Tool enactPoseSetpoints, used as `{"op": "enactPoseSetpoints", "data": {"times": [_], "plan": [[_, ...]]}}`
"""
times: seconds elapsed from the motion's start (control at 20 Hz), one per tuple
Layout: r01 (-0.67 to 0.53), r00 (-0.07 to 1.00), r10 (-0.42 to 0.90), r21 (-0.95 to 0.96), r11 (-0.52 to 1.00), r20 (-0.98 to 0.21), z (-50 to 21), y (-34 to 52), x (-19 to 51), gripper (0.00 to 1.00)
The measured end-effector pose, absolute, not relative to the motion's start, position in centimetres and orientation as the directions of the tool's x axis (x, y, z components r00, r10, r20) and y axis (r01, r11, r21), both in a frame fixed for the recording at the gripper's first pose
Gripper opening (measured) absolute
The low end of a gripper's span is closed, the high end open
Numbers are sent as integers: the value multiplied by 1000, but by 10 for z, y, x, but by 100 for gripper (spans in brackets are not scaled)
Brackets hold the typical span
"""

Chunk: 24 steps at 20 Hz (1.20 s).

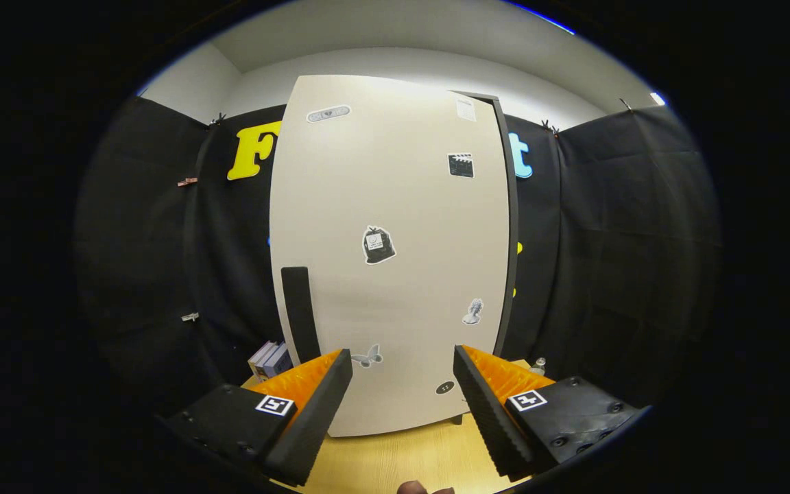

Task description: Open the shoe cabinet door, grab the shoes and put them into the shoe cabinet, then close the shoe cabinet door.

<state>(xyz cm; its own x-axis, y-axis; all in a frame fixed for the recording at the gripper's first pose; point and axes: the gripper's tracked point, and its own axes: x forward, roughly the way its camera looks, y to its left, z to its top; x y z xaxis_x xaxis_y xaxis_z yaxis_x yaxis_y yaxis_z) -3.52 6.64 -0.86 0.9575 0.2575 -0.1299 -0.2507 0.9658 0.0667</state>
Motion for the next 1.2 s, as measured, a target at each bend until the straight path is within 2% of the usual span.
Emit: {"op": "enactPoseSetpoints", "data": {"times": [1.2], "plan": [[-214,967,219,51,975,-130,-11,42,-36,98]]}}
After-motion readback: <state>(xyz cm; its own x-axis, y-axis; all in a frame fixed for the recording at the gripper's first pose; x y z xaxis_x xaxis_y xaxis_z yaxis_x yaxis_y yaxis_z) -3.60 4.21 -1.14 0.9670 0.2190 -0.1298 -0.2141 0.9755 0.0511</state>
